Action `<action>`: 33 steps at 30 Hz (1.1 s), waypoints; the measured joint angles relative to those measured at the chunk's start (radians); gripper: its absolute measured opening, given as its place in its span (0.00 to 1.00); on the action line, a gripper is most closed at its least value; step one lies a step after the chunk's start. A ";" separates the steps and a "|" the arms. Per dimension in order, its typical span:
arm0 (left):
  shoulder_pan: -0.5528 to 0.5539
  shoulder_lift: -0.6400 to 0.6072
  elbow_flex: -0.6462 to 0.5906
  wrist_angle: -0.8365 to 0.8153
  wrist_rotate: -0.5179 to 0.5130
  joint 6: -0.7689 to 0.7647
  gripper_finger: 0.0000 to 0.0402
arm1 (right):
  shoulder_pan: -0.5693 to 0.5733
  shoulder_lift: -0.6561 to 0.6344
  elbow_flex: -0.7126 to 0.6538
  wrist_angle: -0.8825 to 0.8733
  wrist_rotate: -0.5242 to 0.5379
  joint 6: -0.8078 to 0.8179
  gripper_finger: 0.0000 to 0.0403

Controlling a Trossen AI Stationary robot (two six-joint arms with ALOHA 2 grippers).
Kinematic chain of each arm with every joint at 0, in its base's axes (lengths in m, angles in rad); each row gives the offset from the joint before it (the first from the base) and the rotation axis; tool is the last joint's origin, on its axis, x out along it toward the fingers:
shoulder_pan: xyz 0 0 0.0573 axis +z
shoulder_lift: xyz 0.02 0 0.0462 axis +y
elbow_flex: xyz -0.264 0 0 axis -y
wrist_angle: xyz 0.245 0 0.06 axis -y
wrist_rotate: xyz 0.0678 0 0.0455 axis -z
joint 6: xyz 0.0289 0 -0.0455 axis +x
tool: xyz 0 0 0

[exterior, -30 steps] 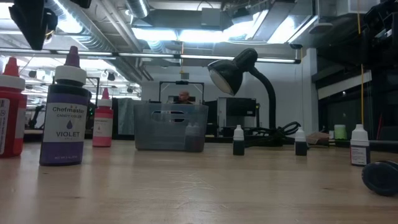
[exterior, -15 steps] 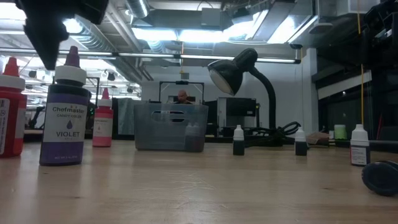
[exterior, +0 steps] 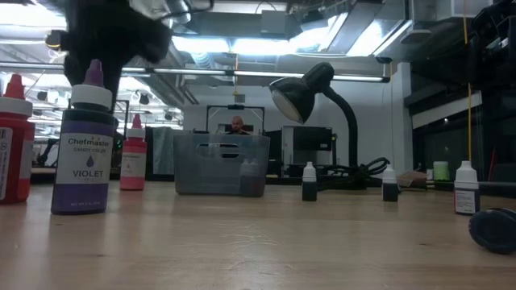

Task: Pick & Place food coloring
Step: Put the small pink food coloring bottle into the gray transparent bin

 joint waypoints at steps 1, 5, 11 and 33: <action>0.008 0.010 -0.006 0.001 0.000 -0.003 0.67 | 0.000 0.000 0.000 0.000 0.000 0.000 0.04; 0.017 0.039 -0.016 0.010 0.001 -0.004 0.67 | 0.000 0.000 0.000 0.000 0.000 0.000 0.04; 0.017 0.057 -0.021 0.026 -0.015 -0.034 0.67 | 0.000 0.000 0.000 0.000 0.000 0.000 0.04; 0.017 0.107 -0.096 0.146 0.019 -0.068 0.67 | 0.000 0.000 0.000 0.000 0.000 0.000 0.04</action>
